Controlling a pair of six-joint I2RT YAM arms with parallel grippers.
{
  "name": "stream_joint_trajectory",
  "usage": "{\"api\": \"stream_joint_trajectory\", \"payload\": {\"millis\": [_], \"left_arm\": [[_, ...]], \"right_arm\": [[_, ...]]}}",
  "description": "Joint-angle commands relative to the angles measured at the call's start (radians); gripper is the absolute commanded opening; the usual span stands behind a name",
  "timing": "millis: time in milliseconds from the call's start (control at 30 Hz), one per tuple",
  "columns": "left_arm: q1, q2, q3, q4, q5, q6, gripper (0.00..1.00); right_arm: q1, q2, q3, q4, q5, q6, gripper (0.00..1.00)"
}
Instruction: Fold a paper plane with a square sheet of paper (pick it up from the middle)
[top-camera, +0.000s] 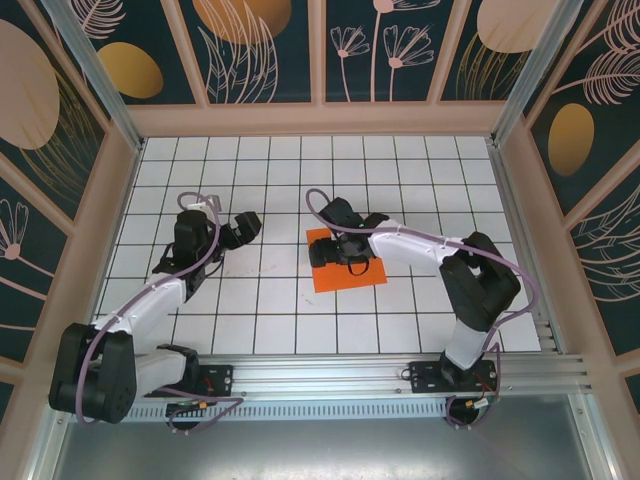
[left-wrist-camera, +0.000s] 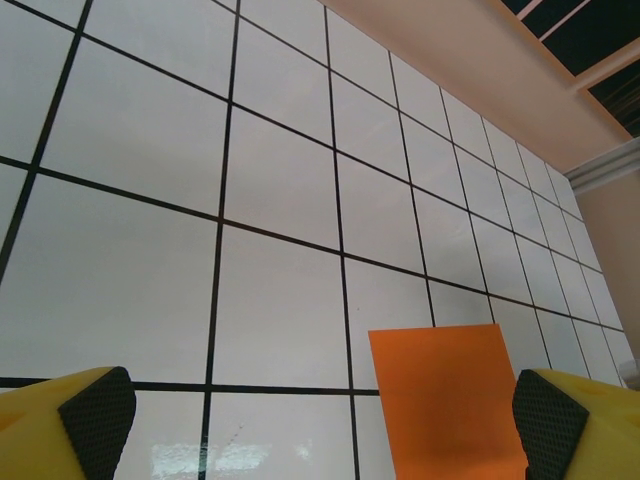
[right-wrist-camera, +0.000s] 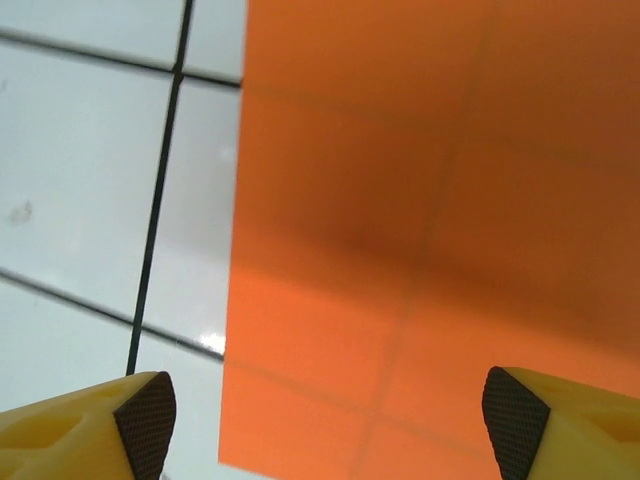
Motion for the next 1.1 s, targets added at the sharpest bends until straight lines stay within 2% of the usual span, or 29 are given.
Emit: {"api": "stream_joint_trajectory", "payload": {"millis": [0,233,433,600,900,1067], "left_arm": [[-0.029,0.038,-0.012,0.094,0.016,-0.035,0.98],[-0.053,0.088,-0.025,0.140,-0.003,-0.056,0.98],[-0.052,0.094,-0.007,0.095,-0.019,-0.003,0.98],[-0.053,0.108,-0.010,0.111,0.005,0.001,0.99],[-0.052,0.119,-0.007,0.134,0.023,-0.004,0.99],[-0.052,0.136,-0.001,0.137,0.039,-0.010,0.99]], "right_arm": [[-0.002,0.014,0.051,-0.089,0.167,0.117,0.87],[-0.005,0.116,0.132,-0.114,0.174,0.190,0.92],[-0.030,0.178,0.184,-0.165,0.218,0.108,0.94],[-0.058,0.192,0.186,-0.148,0.180,0.056,0.95],[-0.048,0.261,0.189,-0.135,0.110,0.008,0.97],[-0.039,0.312,0.182,-0.157,0.135,0.004,0.97]]}}
